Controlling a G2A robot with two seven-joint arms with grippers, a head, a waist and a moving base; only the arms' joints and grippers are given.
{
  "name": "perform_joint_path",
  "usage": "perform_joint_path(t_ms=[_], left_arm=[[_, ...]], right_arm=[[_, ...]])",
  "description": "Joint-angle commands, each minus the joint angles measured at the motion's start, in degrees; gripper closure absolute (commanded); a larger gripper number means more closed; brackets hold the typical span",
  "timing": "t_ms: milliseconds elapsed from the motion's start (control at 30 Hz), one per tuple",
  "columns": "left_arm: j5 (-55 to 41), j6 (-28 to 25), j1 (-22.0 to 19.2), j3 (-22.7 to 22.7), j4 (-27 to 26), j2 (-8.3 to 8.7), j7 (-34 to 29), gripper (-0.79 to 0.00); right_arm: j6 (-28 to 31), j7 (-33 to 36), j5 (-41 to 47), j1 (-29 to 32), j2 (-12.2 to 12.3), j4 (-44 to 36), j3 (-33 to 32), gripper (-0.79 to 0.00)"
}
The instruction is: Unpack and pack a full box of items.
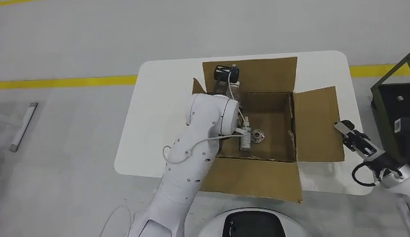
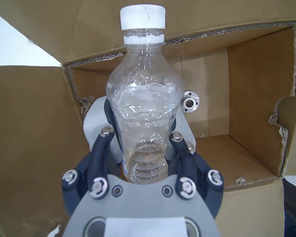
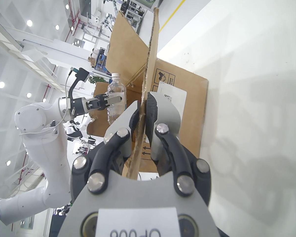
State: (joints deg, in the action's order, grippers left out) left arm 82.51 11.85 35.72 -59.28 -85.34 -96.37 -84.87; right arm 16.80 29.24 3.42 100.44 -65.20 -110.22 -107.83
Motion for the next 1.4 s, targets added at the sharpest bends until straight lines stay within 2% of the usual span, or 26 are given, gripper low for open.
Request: perform_joint_path(t_ms=[0,467,733,1067,1100,1133,1167,1367], left_arm=[[-0.3,-0.1,-0.1,-0.3,-0.9,-0.04,-0.1,0.000],[-1.6,-0.3,-2.3,-3.0,-9.9,-0.23,-3.1,0.000],[2.0,-1.2,-1.5,-5.0,-10.4,0.27,-3.1,0.000],[4.7,-2.2,0.5,-7.1,-10.5,0.76,-3.1,0.000],[4.3,-2.5,0.5,-6.9,-10.9,0.73,-3.1,0.000],[4.1,-2.8,0.4,-6.8,-11.1,0.71,-3.1,0.000],[4.0,-3.2,0.2,-6.7,-11.5,0.69,-3.1,0.000],[4.3,-3.3,-0.5,-8.1,-13.5,0.84,-3.1,0.000]], right_arm=[[-0.1,-0.1,0.1,-0.1,0.0,0.0,-0.4,0.000],[0.0,0.6,0.6,-2.5,0.6,2.3,-5.7,0.000],[-0.1,0.7,0.8,-3.9,1.0,4.1,-8.9,0.000],[-0.3,-0.4,0.5,-3.1,1.0,4.5,-8.7,0.000],[-0.4,-0.9,1.1,-2.9,0.9,4.4,-8.8,-0.302],[-0.7,-1.3,1.2,-2.7,0.9,4.1,-9.1,-0.391],[-1.0,-1.5,0.9,-2.5,0.9,3.6,-9.5,-0.785],[-2.3,-4.9,-0.4,-1.8,0.9,0.6,-12.6,-0.785]])
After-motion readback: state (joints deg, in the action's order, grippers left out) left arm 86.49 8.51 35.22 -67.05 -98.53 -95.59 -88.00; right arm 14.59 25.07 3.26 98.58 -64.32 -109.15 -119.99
